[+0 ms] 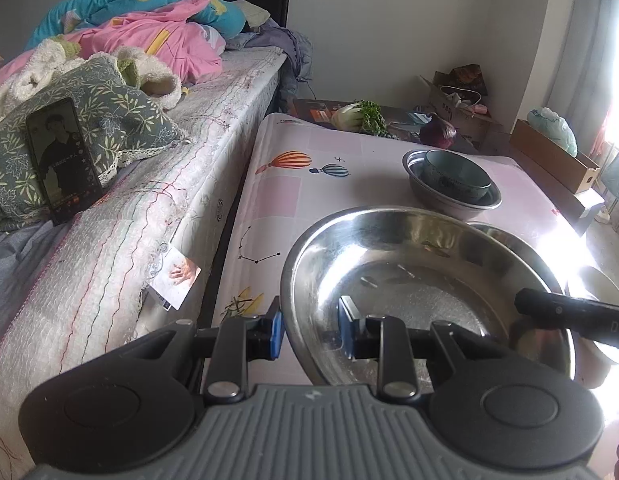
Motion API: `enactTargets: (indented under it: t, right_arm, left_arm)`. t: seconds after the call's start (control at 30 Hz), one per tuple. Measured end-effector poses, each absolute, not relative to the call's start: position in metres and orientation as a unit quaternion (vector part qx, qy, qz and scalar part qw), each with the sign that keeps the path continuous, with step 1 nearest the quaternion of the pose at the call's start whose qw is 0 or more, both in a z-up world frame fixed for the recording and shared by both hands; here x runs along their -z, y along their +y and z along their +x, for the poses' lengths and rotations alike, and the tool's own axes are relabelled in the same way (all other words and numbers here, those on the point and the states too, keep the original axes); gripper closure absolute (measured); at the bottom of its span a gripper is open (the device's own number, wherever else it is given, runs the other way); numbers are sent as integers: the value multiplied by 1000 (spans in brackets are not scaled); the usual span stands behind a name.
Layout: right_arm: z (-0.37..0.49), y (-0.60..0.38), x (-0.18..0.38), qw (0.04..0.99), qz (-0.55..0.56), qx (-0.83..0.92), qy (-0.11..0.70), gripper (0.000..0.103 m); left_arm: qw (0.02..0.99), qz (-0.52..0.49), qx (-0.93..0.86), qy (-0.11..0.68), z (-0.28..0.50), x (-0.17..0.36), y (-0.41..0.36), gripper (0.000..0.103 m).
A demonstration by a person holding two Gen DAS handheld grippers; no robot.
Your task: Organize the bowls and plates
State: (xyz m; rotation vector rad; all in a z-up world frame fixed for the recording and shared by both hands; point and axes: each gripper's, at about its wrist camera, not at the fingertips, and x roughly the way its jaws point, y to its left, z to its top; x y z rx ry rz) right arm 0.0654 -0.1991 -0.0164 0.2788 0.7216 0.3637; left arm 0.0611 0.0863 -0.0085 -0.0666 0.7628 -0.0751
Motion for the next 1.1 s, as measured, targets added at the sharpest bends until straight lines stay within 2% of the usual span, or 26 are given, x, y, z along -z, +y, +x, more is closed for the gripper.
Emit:
enactTargets:
  t: [0.5, 1.1]
  right_arm:
    - [50, -274, 16, 923, 168, -84, 336, 86]
    - [48, -297, 29, 917, 186, -49, 349, 85]
  left_arm:
    - [916, -1, 122, 381, 97, 15, 11, 74]
    - [905, 13, 147, 399, 111, 27, -16, 74]
